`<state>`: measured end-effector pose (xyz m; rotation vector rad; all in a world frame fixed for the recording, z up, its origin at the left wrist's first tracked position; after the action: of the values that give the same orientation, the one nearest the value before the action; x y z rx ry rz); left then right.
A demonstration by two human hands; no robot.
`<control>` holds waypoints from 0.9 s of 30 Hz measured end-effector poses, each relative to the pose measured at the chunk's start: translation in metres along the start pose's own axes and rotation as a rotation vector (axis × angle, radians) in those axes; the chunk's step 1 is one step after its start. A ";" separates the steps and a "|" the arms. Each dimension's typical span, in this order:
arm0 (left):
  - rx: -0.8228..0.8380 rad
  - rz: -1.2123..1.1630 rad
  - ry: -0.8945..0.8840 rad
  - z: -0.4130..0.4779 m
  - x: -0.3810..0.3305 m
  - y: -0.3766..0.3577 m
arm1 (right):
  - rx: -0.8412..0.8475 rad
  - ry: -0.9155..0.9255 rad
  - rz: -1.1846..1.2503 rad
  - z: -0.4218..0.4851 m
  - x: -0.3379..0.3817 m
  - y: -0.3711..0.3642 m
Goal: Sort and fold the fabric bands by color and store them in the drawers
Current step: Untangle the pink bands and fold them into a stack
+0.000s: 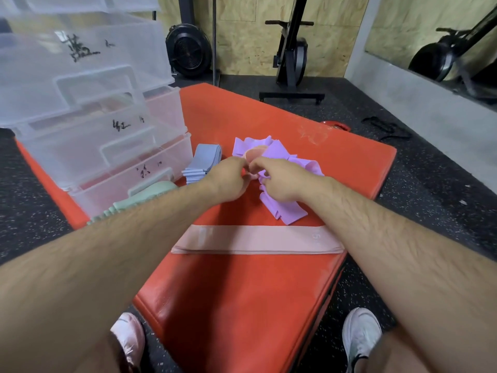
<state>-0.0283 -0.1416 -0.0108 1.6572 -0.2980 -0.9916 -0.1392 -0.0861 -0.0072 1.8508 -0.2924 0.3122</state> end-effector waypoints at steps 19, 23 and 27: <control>-0.206 -0.316 -0.148 -0.055 -0.033 0.079 | -0.302 0.260 0.324 -0.036 0.048 0.038; -0.241 -0.240 -0.098 -0.068 -0.028 0.093 | -0.306 0.232 0.336 -0.038 0.053 0.036; -0.258 -0.253 -0.093 -0.081 -0.028 0.104 | -0.324 0.215 0.326 -0.039 0.055 0.039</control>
<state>0.0447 -0.1039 0.0964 1.4380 -0.0179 -1.2442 -0.1038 -0.0620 0.0583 1.4340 -0.4676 0.6452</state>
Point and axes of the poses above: each hand's wrist, its own z-axis towards the middle knuckle, its own y-axis out of the back of the hand, x = y × z, the point moved 7 cm from there along z, towards the middle knuckle, and after that the axes turned 13 degrees about x, right-handed, at the moved point
